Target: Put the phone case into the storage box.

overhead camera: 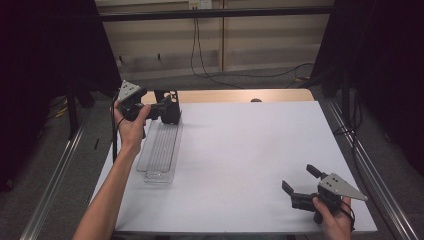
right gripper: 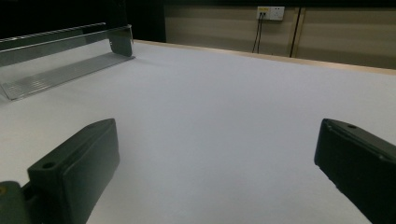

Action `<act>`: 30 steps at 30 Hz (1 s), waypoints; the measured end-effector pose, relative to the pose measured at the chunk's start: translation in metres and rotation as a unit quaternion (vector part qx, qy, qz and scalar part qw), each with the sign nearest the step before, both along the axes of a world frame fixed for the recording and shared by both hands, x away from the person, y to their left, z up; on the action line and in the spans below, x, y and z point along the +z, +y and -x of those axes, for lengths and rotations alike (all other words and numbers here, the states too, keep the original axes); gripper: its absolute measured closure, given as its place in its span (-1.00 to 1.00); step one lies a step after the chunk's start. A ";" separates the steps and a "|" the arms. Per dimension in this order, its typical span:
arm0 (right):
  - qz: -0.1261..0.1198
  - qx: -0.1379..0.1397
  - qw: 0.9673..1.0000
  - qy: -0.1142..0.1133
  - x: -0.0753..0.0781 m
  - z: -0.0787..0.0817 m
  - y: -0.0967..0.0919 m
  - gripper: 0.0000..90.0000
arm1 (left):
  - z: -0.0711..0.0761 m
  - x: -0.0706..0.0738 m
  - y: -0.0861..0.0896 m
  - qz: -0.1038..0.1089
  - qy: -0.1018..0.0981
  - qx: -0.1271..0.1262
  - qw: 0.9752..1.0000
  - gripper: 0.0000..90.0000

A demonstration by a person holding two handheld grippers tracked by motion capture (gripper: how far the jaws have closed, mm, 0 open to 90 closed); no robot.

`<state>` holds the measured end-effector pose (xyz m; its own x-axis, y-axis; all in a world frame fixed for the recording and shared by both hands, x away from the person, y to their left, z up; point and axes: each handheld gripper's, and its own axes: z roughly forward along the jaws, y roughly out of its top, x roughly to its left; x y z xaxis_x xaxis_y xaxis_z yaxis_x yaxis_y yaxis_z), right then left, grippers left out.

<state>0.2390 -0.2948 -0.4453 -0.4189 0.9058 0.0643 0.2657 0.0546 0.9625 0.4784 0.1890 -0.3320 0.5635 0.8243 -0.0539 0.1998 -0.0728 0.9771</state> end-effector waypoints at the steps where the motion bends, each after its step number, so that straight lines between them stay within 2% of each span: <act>1: 0.002 0.000 1.000 0.000 0.000 0.000 0.000 -1.00 | 0.001 -0.001 0.000 -0.003 0.000 -0.002 1.000 -0.95; 3: 0.002 -0.002 1.000 0.001 0.000 0.000 0.000 -1.00 | 0.002 -0.001 -0.001 -0.008 -0.003 -0.007 1.000 -0.96; 5: 0.001 -0.005 1.000 -0.001 0.000 0.000 0.000 -1.00 | 0.005 -0.002 -0.001 -0.001 -0.005 -0.014 1.000 -0.96; 15: 0.001 -0.012 1.000 -0.009 0.003 0.003 0.000 -1.00 | 0.030 -0.008 -0.001 0.000 -0.016 -0.032 0.999 -0.94; 19: 0.003 -0.013 1.000 -0.010 0.002 0.002 0.000 -1.00 | 0.039 -0.010 -0.001 -0.002 -0.011 -0.041 0.999 -0.94; 21: 0.004 -0.015 1.000 -0.011 0.002 0.002 0.000 -1.00 | 0.045 -0.014 0.001 -0.001 -0.010 -0.034 0.999 -0.94; 22: 0.004 -0.014 1.000 -0.011 0.002 0.001 -0.001 -1.00 | 0.047 -0.015 0.001 0.002 -0.013 -0.032 0.999 -0.94; 25: 0.004 -0.018 1.000 -0.011 0.002 0.001 -0.001 -1.00 | 0.052 -0.019 0.004 0.019 -0.001 -0.035 0.999 -0.94; 30: 0.005 -0.017 1.000 -0.012 0.003 0.002 -0.002 -1.00 | 0.062 -0.022 0.010 0.020 -0.001 -0.038 0.999 -0.94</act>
<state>0.2373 -0.2966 -0.4426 -0.3884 0.9204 0.0453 0.2439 0.0553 0.9682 0.4165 0.1995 -0.3536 0.6243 0.7766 -0.0846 0.1928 -0.0482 0.9800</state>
